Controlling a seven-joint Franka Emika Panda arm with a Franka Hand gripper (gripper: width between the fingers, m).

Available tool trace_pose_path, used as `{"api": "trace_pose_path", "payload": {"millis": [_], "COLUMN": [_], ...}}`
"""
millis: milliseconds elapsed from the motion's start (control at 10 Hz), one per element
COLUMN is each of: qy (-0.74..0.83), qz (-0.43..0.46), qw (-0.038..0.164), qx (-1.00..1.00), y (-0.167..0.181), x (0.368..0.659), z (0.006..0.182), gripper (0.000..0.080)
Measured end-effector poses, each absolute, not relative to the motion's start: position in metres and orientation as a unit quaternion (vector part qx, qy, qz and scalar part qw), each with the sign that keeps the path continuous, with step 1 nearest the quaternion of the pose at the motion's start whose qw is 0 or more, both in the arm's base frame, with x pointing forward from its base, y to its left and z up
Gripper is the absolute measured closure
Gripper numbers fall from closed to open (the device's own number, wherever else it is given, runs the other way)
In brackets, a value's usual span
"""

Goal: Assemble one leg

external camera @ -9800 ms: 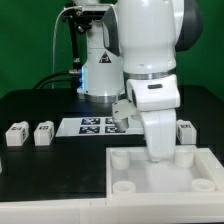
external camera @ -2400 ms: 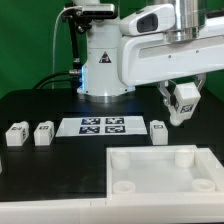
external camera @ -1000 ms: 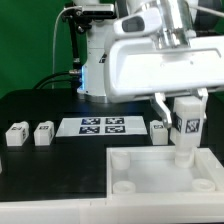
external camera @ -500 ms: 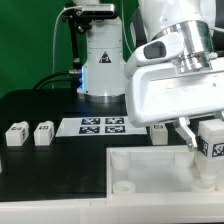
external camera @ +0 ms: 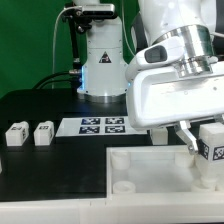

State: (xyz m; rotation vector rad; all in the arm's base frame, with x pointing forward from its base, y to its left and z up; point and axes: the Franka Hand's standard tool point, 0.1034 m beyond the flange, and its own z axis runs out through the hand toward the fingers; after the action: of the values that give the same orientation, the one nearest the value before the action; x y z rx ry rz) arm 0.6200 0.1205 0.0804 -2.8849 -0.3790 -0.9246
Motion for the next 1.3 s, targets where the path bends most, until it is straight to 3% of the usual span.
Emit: {"api": "trace_pose_path", "payload": {"millis": [500,700,1100,1200,1300], "qy": [-0.121,-0.120,-0.120,-0.121,-0.121], "qz": [-0.294,-0.290,-0.289,-0.285,-0.284], "qw": [0.043,0.044,0.044,0.045,0.045], "qx": [-0.947,-0.948,-0.949,-0.950,-0.950], "y": [0.113,0.115,0.115,0.115,0.115], "x": [0.617,0.614,0.614,0.613,0.613], "z": [0.074,0.062,0.062,0.060,0.060], "gripper": [0.0512,0.0512,0.0512,0.0455,0.0319]}}
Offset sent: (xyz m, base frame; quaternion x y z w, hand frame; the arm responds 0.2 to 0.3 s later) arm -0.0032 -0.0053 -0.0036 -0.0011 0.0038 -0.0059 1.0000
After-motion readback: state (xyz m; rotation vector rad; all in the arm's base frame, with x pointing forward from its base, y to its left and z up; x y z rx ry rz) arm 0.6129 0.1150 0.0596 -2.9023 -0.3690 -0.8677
